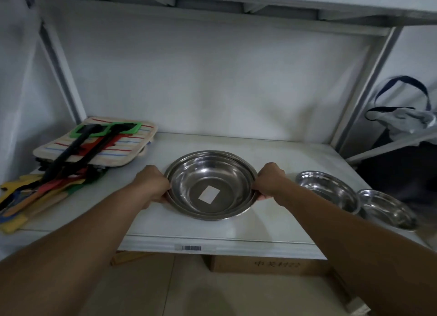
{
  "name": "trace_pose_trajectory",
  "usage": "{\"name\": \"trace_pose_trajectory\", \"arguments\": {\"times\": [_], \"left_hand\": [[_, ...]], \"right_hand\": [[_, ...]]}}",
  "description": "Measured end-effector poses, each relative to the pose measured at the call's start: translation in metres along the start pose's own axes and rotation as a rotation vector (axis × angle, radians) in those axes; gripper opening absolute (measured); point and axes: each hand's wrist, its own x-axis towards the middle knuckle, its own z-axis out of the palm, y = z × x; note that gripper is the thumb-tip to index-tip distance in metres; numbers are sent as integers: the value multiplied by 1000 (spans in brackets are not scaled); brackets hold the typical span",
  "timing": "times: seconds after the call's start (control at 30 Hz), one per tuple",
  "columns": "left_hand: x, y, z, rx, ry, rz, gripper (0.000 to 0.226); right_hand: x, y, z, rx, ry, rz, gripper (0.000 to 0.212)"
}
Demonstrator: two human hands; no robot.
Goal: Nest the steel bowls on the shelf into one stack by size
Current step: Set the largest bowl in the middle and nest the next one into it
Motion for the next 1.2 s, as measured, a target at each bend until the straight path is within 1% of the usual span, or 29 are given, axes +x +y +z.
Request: {"name": "trace_pose_trajectory", "arguments": {"times": [0.13,0.23,0.33,0.5,0.53,0.57,0.63,0.67,0.7,0.73,0.77,0.83,0.87,0.9,0.93,0.97,1.0,1.03,1.07,1.1,1.13,1.2], "left_hand": [[-6,19,32,-5,-23,35,12],[-5,24,47,6,-32,40,12],[-1,21,52,24,-11,40,12],[4,16,51,31,-11,44,12],[3,16,51,47,-17,33,17],[0,18,53,95,-13,27,27],[-8,26,55,323,69,55,57],[-16,32,58,438,134,108,67],[-25,40,63,499,195,199,70],[-38,50,70,514,243,312,67],[-53,60,79,491,278,437,60],[-87,79,103,371,294,688,41],[-105,89,118,294,261,784,31],[-123,97,133,231,196,841,22],[-139,105,149,207,94,833,13],[-153,111,166,201,-40,774,9],[-165,115,183,180,-189,661,12],[-172,117,201,117,-331,496,14],[-176,118,218,24,-436,307,14],[-177,117,233,-78,-489,138,13],[-174,115,247,-159,-496,22,14],[-165,112,270,-233,-465,-99,20]], "right_hand": [[9,30,-25,27,19,26,17],[11,43,-30,31,23,28,24],[12,49,-29,26,34,11,16],[10,53,-29,35,48,2,13],[7,52,-30,43,43,2,12],[2,52,-32,47,40,2,12],[-9,50,-41,11,60,-30,16],[-15,51,-47,-25,86,-48,21],[-21,53,-54,-51,113,-66,26],[-27,55,-63,-57,139,-82,31],[-32,59,-73,-42,174,-92,35],[-43,70,-96,39,257,-85,33],[-46,80,-108,111,296,-65,28],[-47,90,-121,204,326,-28,19],[-49,104,-133,317,343,24,11],[-49,120,-144,434,364,93,10],[-50,137,-155,553,381,178,9],[-52,154,-164,678,394,255,4],[-55,171,-171,801,407,330,7],[-58,188,-176,901,425,401,13],[-60,205,-180,982,442,455,16],[-62,233,-186,1035,440,536,23]]}}
